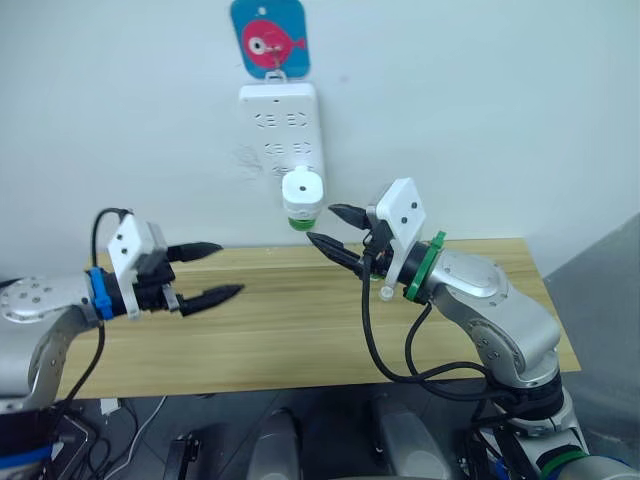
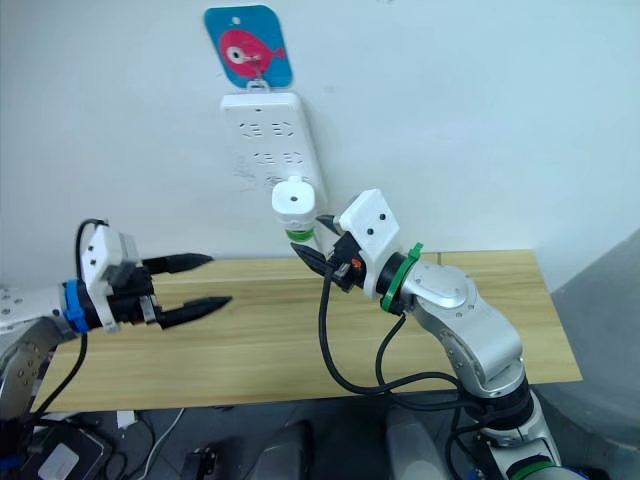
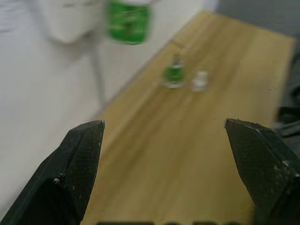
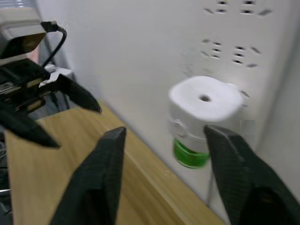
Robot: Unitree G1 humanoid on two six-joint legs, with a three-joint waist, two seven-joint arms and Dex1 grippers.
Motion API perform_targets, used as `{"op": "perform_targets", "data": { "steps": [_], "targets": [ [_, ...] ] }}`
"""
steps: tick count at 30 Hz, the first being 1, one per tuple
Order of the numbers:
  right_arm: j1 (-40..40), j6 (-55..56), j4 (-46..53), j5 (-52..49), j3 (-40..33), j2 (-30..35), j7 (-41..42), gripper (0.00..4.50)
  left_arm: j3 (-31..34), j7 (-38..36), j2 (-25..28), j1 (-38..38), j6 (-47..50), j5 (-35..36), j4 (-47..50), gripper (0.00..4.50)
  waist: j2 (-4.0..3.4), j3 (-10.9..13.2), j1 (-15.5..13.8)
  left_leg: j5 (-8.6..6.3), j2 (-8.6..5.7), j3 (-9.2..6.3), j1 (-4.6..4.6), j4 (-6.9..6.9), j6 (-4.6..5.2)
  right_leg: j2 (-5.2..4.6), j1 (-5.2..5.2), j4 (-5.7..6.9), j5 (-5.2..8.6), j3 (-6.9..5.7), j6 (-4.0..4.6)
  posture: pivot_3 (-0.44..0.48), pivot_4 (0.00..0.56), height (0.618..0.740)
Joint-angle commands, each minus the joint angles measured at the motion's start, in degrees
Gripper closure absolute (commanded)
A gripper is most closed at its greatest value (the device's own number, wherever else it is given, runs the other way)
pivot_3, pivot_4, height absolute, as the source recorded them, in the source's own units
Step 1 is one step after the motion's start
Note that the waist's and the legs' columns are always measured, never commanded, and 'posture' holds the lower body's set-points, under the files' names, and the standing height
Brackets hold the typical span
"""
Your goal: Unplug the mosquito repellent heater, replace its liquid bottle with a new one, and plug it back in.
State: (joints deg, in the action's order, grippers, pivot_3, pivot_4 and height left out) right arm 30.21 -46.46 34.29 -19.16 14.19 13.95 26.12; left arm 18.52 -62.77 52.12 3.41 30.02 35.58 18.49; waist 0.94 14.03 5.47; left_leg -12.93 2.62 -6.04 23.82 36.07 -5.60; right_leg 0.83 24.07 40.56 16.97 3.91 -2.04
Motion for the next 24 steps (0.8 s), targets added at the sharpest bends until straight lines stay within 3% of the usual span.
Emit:
{"op": "perform_targets", "data": {
  "steps": [1,4,5,10,24],
  "targets": [
    [0.41,3.88,-0.39,0.87,1.91,0.65,1.45,3.19,3.17,3.52,-1.95,-2.54,2.25,4.56,8.66,0.13,0.02,-0.01,-0.87,0.01,-0.01,0.01,-0.04,0.0,-0.01,0.0,-0.02,0.01,0.0,0.02,0.0,-0.022,0.208,0.74],
    [1.41,6.49,-3.42,3.12,3.3,0.96,1.22,4.29,3.6,9.7,-7.18,-5.47,-0.15,3.34,13.15,0.13,0.03,-0.03,-0.96,0.03,-0.02,0.05,-0.06,0.02,-0.04,0.01,-0.03,0.01,0.0,0.05,0.0,-0.019,0.207,0.74],
    [1.71,7.18,-4.28,3.76,3.56,1.01,1.24,4.47,3.65,11.08,-8.38,-5.97,-0.57,3.04,14.16,0.13,0.04,-0.03,-0.93,0.03,-0.02,0.09,-0.06,0.01,-0.04,0.01,-0.03,-0.01,0.0,0.08,0.0,-0.014,0.204,0.74],
    [3.36,9.0,-9.27,6.6,3.91,-1.43,-1.16,4.47,2.88,15.55,-12.55,-9.79,-0.33,4.82,20.47,0.13,0.11,-0.07,-0.97,0.03,0.01,0.04,-0.05,-0.01,-0.04,0.02,-0.01,0.05,-0.01,0.04,0.02,-0.008,0.203,0.74],
    [4.91,9.61,-13.25,8.8,4.52,-5.05,-1.8,4.47,-0.01,16.62,-12.19,-8.64,-0.55,4.49,20.98,0.13,0.11,-0.07,-1.16,0.03,-0.01,0.02,-0.06,0.01,-0.05,0.03,-0.01,0.11,-0.01,0.02,0.02,-0.005,0.202,0.74]
  ]
}}
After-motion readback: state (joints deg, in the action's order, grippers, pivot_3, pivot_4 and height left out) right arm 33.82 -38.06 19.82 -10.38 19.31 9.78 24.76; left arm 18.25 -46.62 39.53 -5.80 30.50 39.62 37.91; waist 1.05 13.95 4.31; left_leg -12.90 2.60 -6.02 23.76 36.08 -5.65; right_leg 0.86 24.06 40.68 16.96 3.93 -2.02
